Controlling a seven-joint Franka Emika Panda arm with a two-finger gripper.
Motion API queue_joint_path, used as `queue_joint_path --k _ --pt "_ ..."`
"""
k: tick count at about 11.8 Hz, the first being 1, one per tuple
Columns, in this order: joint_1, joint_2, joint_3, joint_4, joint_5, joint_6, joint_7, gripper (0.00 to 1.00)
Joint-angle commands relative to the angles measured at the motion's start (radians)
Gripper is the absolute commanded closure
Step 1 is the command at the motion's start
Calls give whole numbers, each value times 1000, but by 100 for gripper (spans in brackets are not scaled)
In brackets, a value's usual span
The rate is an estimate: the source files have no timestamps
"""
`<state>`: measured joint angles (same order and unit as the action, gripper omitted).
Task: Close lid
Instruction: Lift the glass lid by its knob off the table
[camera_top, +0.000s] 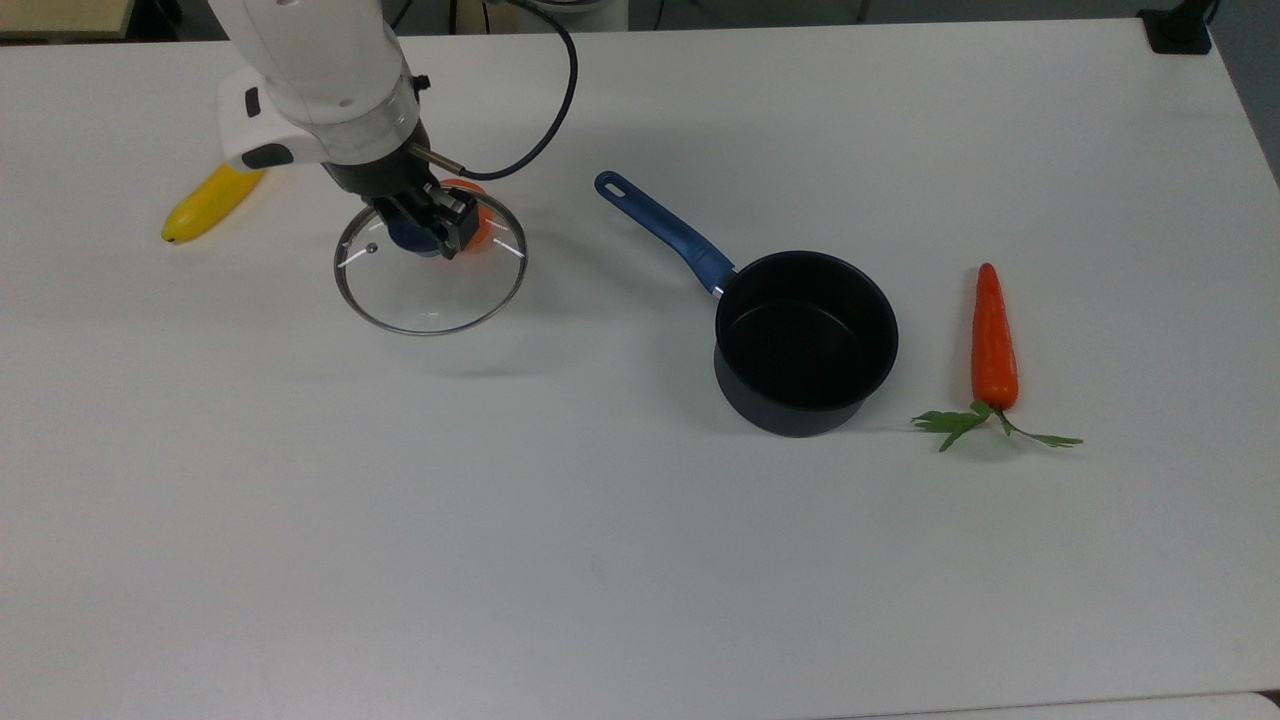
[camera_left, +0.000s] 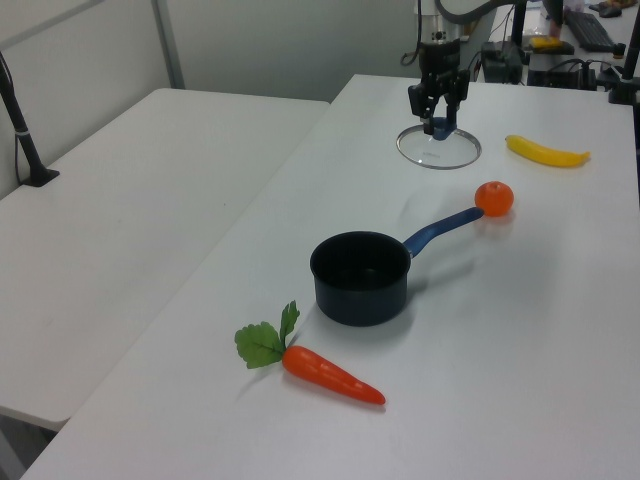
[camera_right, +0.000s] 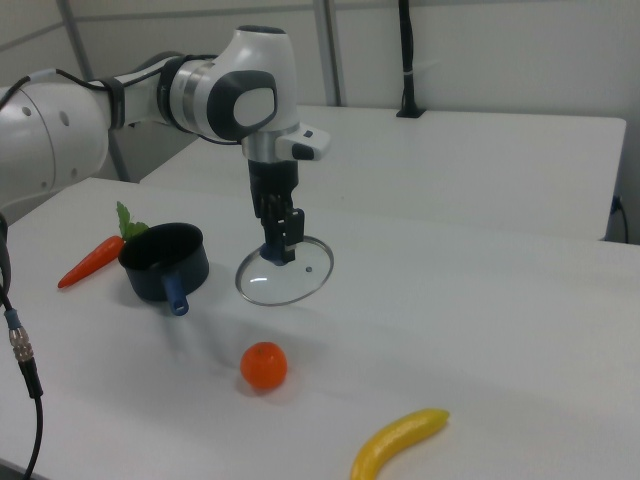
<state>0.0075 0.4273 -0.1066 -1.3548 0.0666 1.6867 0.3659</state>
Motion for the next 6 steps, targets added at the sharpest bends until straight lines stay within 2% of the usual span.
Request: queue_joint_path --k 1,6 --pt "54 1 -11 54 41 -90 20 57" --pt "205 36 -10 75 84 -119 181 59"
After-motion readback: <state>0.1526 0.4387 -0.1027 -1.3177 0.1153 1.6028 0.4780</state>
